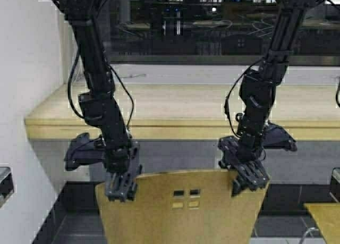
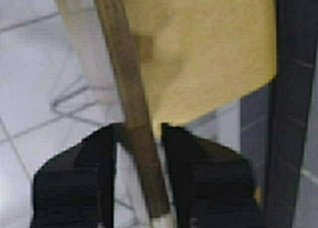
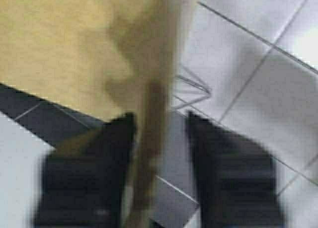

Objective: Push the chairs under the table

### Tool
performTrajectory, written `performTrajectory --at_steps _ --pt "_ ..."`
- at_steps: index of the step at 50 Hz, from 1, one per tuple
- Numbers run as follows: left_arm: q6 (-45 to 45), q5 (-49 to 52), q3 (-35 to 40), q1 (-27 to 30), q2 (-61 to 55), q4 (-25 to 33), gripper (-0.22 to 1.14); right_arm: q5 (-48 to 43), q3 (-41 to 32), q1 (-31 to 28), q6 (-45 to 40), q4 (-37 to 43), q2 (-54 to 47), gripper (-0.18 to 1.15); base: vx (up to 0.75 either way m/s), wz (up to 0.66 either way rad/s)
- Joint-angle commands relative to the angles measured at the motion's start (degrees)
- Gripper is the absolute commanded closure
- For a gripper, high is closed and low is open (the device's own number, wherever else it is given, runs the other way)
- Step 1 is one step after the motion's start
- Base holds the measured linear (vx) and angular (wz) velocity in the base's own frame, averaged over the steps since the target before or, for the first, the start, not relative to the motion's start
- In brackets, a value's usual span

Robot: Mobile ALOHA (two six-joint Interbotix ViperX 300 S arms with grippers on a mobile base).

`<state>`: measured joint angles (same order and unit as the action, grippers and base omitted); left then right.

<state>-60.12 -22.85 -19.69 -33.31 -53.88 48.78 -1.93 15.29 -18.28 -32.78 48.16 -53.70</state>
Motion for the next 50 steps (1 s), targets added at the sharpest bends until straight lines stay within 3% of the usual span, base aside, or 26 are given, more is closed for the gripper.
performTrajectory --at_steps 1,6,11,50 --pt "0.6 -0.4 1.3 0.7 0.8 -0.4 0.61 0.4 -0.3 0.1 1.1 -0.2 1.0 0.51 0.0 0.0" --pt "0.7 -0.4 1.7 0.7 0.7 -0.4 0.69 1.1 -0.4 0.1 1.8 -0.3 1.0 0.71 0.0 0.0" --pt "0.7 -0.4 2.3 1.0 0.4 -0.4 0.71 1.7 -0.3 0.1 1.8 -0.3 1.0 0.8 0.0 0.0" --pt "1.2 -0.4 4.8 4.9 1.0 -4.8 0.71 1.8 0.4 0.1 1.8 -0.2 -0.3 0.8 0.08 0.01"
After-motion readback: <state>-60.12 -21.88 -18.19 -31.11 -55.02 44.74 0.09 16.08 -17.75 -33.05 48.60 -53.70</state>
